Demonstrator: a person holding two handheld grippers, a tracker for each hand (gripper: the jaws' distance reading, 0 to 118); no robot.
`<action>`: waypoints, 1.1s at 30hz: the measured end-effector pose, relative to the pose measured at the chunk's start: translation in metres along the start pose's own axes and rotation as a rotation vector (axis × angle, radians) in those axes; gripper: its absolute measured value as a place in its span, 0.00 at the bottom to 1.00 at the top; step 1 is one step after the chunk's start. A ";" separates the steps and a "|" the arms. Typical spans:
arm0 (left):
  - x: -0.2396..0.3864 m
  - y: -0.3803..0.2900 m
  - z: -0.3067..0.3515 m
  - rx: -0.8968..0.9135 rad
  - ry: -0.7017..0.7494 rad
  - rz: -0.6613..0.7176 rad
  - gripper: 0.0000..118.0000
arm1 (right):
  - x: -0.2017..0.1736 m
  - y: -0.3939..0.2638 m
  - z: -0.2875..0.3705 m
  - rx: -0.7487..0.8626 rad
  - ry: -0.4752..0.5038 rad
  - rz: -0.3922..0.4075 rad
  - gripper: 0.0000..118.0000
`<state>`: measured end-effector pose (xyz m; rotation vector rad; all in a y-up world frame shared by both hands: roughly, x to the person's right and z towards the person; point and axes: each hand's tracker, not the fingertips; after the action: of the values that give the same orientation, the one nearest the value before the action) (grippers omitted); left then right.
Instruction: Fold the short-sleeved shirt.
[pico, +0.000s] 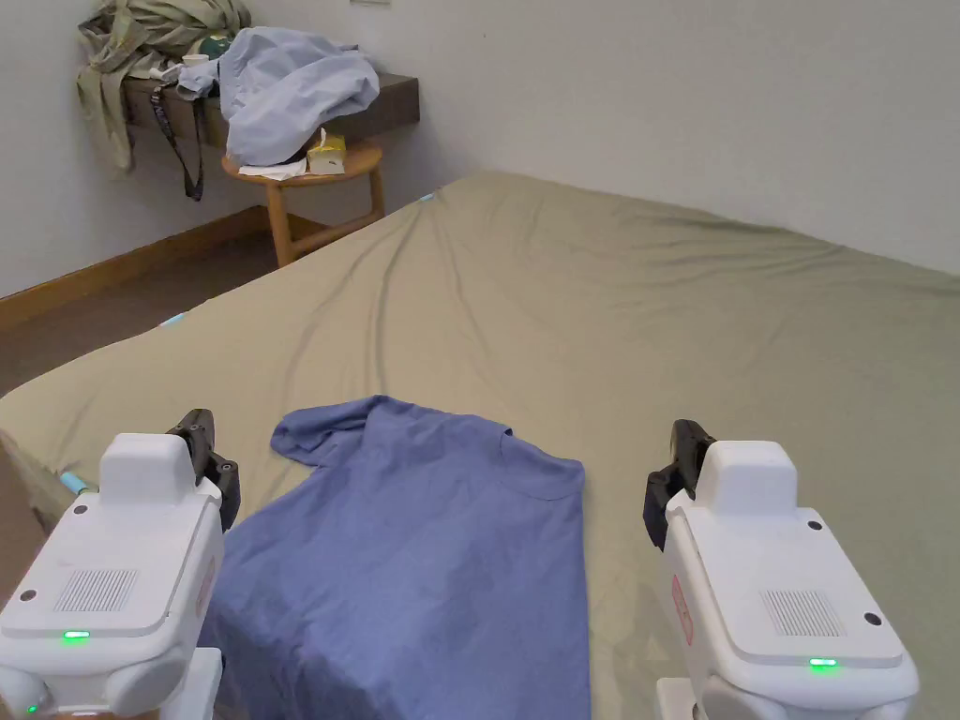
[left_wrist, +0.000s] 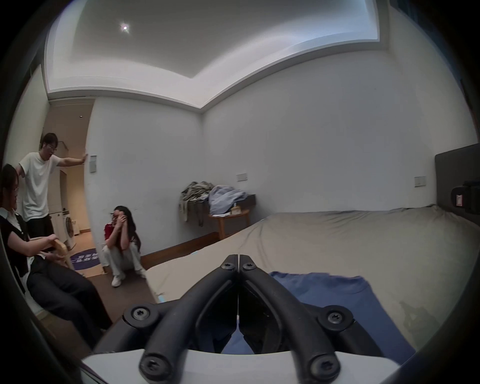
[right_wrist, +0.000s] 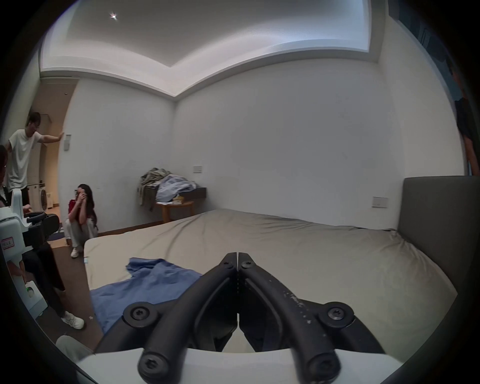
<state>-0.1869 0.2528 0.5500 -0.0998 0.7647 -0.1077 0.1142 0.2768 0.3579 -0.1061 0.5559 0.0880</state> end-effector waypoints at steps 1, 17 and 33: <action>-0.005 -0.001 -0.001 -0.008 0.001 0.005 0.00 | -0.003 -0.001 -0.001 -0.001 0.007 0.000 0.01; 0.069 -0.039 -0.115 -0.512 -0.213 0.134 0.98 | 0.033 -0.011 -0.014 -0.047 -0.051 0.029 0.01; 0.202 -0.143 -0.178 -0.972 -0.370 -0.041 0.67 | 0.104 -0.043 -0.016 -0.157 -0.215 0.032 0.01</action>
<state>-0.1748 0.0754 0.3026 -1.0308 0.3872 0.2491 0.1987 0.2382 0.2923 -0.2381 0.3359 0.1725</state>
